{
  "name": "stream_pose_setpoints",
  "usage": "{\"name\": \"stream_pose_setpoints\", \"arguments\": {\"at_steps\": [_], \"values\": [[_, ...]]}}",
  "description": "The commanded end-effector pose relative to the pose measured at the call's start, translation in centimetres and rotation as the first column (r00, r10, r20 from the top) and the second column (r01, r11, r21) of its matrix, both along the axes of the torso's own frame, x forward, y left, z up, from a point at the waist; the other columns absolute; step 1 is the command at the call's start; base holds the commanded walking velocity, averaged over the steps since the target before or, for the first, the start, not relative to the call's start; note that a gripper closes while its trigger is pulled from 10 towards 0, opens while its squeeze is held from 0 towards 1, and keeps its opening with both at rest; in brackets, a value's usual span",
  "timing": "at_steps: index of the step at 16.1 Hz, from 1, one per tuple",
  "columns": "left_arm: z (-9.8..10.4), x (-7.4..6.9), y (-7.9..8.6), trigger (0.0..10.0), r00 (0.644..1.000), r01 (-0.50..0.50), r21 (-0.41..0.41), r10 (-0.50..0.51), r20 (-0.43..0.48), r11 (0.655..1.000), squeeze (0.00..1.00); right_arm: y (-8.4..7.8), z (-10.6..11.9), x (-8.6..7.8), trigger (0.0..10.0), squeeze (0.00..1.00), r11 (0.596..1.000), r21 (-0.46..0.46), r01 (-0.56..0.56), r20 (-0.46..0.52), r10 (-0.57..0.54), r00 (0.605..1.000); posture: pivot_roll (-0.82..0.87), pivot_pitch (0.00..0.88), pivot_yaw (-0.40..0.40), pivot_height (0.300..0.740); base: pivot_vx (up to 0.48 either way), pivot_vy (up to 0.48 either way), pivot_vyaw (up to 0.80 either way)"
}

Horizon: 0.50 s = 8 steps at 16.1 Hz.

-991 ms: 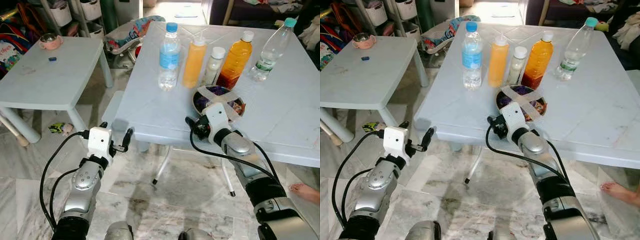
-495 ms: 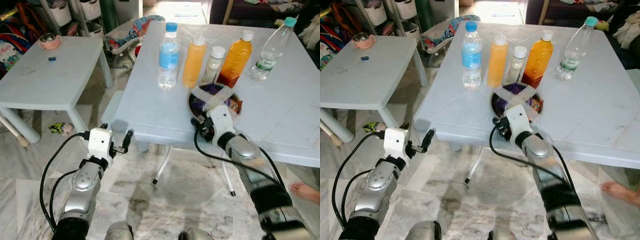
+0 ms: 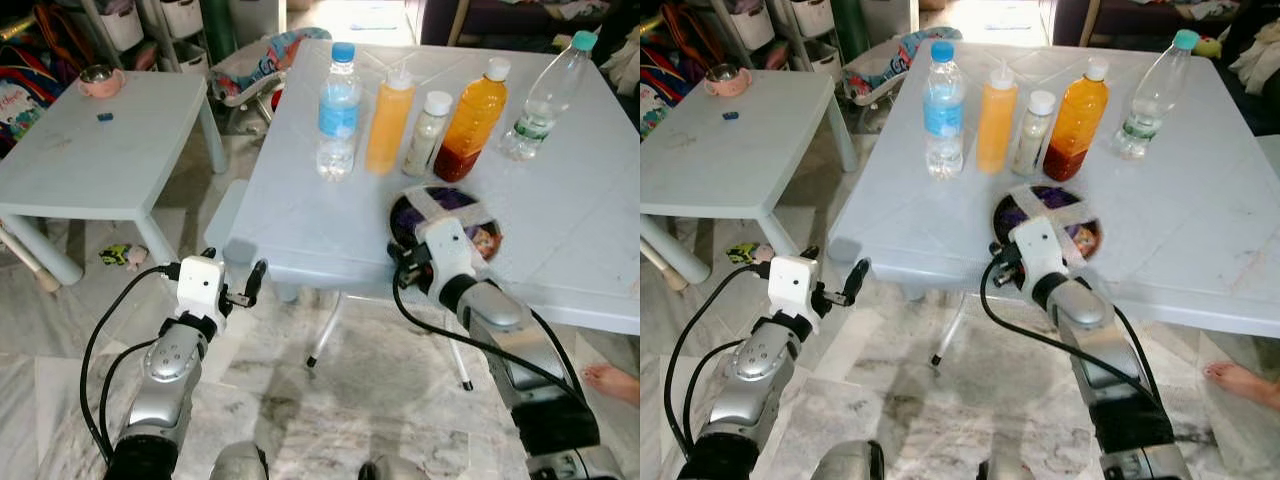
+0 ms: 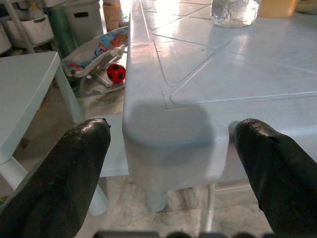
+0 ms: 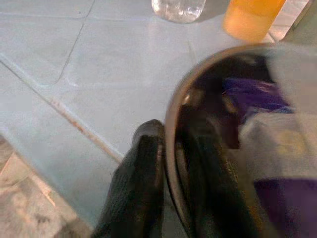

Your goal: Restocking fridge

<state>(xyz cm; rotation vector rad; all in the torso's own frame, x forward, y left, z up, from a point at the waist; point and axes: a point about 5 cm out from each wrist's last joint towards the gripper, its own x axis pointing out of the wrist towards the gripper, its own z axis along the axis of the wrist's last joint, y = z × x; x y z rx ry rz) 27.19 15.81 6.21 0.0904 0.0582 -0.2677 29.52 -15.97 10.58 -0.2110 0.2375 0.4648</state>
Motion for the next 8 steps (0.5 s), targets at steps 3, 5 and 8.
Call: {"name": "stream_pose_setpoints", "arguments": {"at_steps": [3,5,8], "values": [[-0.07,0.00,-0.09,10.0,1.000,0.018,0.013,-0.018,-0.013,1.000,0.00,-0.85,-0.66,-0.74,0.0,0.00,0.998,0.004,0.055,-0.089,-0.054,0.995,0.04,0.080,0.046,0.740,0.000,0.000,0.00],[-0.10,-0.01,-0.12,10.0,1.000,0.020,0.014,-0.020,-0.016,1.000,0.00,-1.18,-0.59,-0.82,0.0,0.00,0.998,0.001,0.062,-0.096,-0.061,0.993,0.04,0.080,0.047,0.740,0.000,0.000,0.00],[-0.13,0.02,-0.12,10.0,1.000,0.025,0.016,-0.025,-0.019,1.000,0.00,-1.46,-0.48,-0.79,0.0,0.00,0.997,0.021,0.079,-0.115,-0.076,0.990,0.04,0.079,0.050,0.740,0.000,0.000,0.00]]}}
